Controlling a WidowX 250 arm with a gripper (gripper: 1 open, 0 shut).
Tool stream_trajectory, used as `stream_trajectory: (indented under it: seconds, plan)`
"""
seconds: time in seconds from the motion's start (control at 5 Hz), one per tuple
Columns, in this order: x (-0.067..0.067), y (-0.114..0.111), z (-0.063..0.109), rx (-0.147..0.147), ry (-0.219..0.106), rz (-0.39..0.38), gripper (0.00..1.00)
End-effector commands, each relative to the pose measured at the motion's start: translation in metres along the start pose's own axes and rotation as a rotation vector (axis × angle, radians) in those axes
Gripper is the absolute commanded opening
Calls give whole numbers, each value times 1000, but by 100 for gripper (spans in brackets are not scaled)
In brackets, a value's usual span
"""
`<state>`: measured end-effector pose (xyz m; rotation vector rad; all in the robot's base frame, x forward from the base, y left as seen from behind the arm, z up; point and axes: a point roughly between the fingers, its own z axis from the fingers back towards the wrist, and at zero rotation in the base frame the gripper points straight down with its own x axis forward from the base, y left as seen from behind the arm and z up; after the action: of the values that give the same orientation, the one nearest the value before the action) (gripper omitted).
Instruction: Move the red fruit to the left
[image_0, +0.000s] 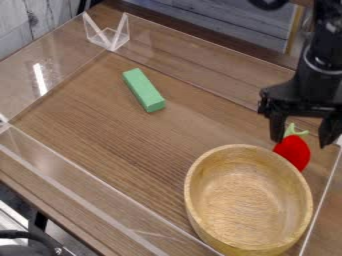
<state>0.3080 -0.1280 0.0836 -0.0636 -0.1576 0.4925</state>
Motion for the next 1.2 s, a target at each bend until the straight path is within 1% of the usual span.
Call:
stream_trajectory:
  seconds: [0.0,0.2,0.4,0.6,0.8,1.0]
  plan:
    - [4,-7,4,-34,-39,131,100]
    - [11,-9,-4,-47,-40,193,100]
    - [18,-10,-8,-66,-39,227,100]
    - [23,-9,1,-76,-46,317,100]
    - [27,-8,8,-83,-53,389,100]
    - [29,-2,4,-93,-53,443,100]
